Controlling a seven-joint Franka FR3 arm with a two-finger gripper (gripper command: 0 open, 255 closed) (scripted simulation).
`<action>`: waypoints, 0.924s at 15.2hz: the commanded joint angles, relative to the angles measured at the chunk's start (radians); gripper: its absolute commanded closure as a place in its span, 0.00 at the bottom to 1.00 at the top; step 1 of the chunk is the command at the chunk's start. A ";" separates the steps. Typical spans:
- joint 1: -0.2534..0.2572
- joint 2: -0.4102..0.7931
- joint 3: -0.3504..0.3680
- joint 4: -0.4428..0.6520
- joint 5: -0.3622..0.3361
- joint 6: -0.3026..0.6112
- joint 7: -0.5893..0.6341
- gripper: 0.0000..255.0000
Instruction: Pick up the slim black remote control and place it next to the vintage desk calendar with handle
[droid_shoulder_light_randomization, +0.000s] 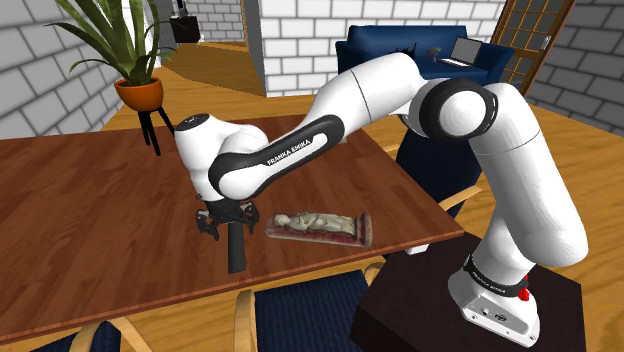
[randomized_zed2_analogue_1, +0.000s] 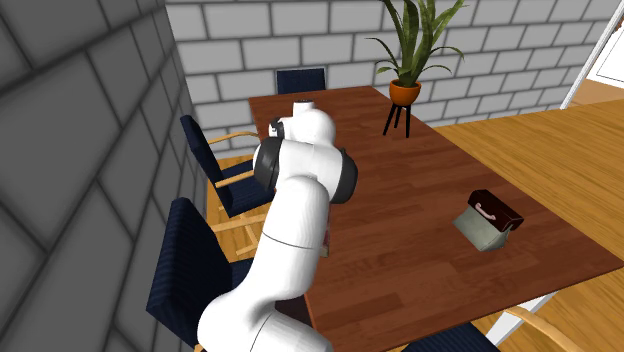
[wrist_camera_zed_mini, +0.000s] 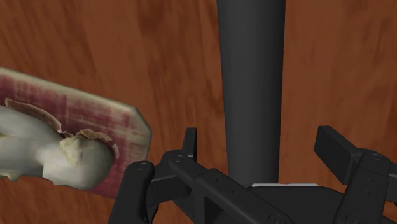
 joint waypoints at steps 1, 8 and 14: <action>0.000 0.001 0.000 -0.001 -0.001 0.003 0.000 0.00; 0.000 0.001 0.000 -0.001 -0.001 0.003 0.000 1.00; -0.002 -0.002 0.000 -0.009 0.000 0.006 0.000 1.00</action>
